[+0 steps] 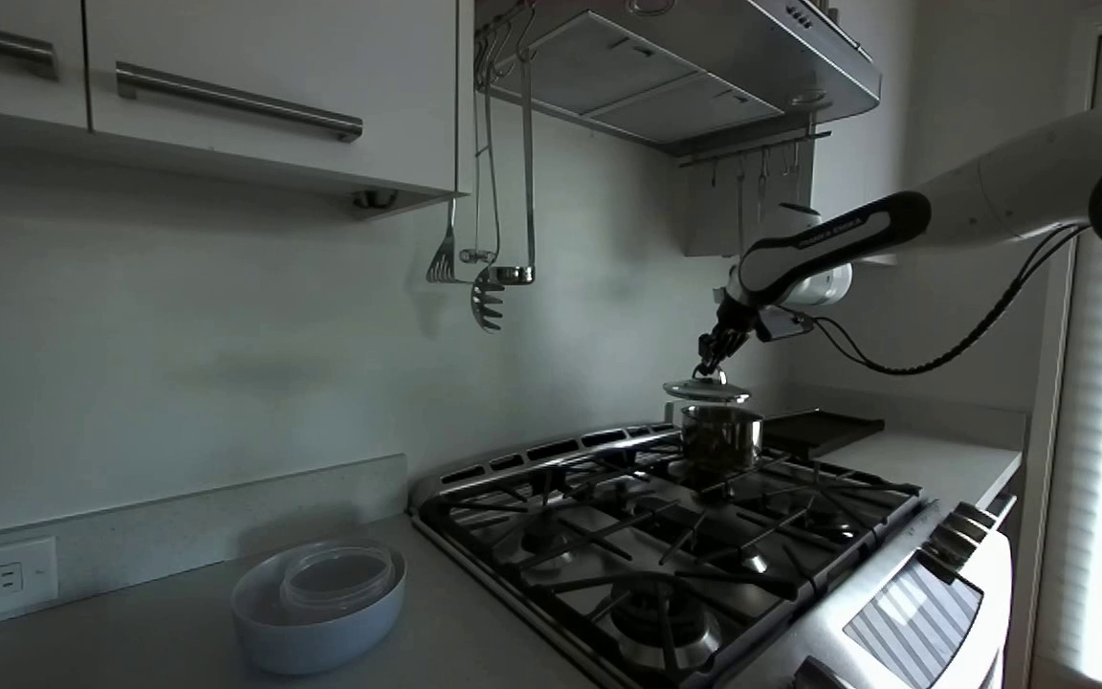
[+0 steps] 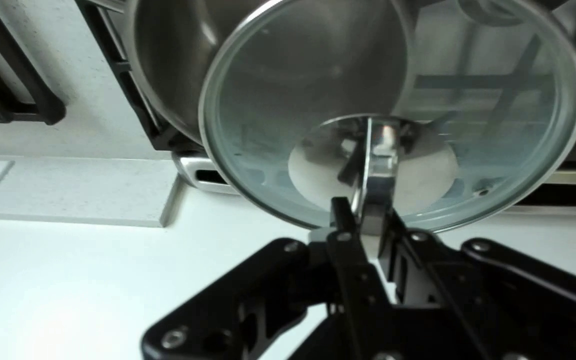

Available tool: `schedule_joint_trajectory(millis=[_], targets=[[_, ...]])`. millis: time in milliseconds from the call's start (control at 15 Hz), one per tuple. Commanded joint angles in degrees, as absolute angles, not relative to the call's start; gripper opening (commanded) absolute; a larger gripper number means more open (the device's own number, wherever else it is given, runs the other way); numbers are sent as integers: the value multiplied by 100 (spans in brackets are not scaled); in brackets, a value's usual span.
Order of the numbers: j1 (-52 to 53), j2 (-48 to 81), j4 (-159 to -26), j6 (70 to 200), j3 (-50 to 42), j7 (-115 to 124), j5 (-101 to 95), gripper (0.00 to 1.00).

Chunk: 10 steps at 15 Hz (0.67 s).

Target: Remove the lid from the silver pot, put it on the stove and then move the pot to the bottom right side of the stove

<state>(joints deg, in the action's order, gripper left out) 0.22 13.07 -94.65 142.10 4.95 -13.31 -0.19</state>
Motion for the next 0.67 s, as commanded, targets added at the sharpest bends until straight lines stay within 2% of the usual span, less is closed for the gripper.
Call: schedule_joint_trajectory(millis=[0,600], targets=[[91,1009,-9659,14087,784,-2030,407,4],[188,1002,-9863,13999,1485,-4243,1600,4]])
